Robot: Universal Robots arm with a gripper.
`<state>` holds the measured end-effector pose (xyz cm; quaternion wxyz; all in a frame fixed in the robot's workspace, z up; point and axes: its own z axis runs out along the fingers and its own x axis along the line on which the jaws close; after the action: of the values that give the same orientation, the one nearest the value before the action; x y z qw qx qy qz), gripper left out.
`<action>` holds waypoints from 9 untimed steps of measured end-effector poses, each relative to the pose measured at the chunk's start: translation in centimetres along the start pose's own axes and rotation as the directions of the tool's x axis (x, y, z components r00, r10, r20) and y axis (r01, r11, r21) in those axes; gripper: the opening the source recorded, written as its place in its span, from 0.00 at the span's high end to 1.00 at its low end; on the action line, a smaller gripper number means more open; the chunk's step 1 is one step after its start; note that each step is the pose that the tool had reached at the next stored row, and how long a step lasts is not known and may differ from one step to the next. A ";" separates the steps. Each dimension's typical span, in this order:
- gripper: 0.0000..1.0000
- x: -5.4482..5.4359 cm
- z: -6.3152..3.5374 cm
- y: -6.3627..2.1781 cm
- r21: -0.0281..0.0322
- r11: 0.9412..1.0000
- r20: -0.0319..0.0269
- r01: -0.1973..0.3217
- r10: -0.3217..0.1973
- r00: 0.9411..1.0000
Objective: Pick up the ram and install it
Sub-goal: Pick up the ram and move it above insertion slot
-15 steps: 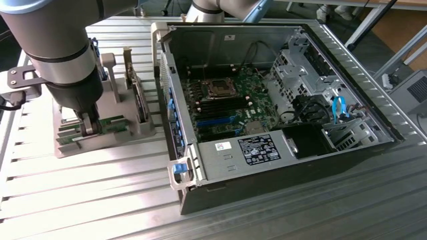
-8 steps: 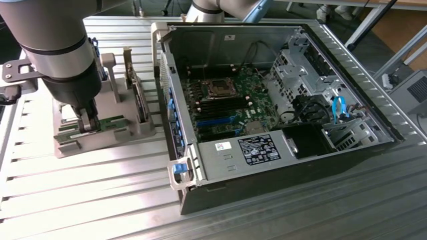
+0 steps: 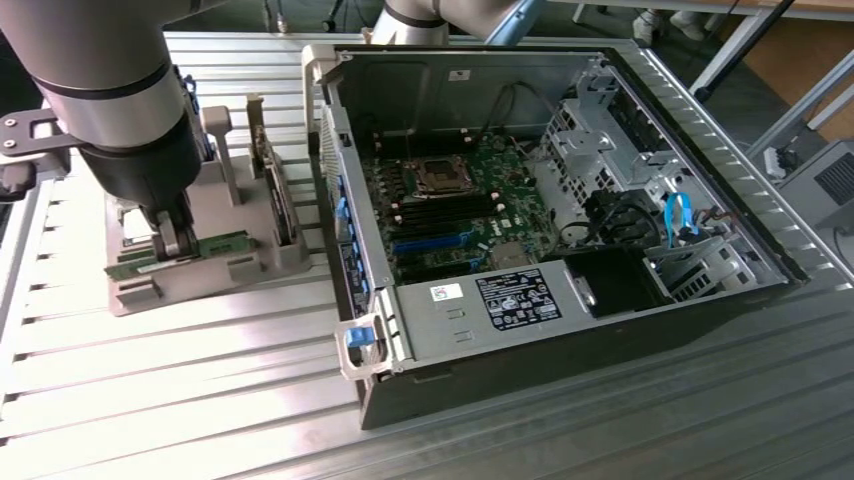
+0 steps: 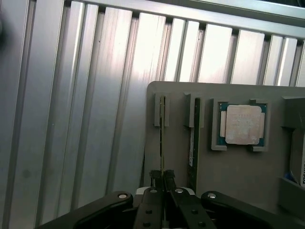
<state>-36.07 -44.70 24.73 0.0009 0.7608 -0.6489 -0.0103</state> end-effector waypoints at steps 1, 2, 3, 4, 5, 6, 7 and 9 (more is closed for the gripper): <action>0.89 0.0 -0.10 0.00 0.000 1.000 0.000 0.000 0.000 1.000; 0.89 0.0 -0.22 0.00 0.000 1.000 0.000 0.000 0.000 1.000; 0.89 0.0 -0.29 0.00 0.000 1.000 0.000 0.000 0.000 1.000; 0.89 0.0 -0.41 0.01 0.000 1.000 0.000 0.000 0.000 1.000; 0.89 0.0 -0.49 0.01 0.000 1.000 0.000 0.000 0.000 1.000; 0.89 0.0 -0.63 0.01 0.000 1.000 0.000 0.000 0.000 1.000; 0.89 0.0 -0.72 0.01 0.000 1.000 0.000 0.000 0.000 1.000; 0.89 0.0 -0.85 0.01 0.000 1.000 0.000 0.000 0.000 1.000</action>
<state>-36.07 -44.69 25.58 0.0009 0.7608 -0.6490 -0.0103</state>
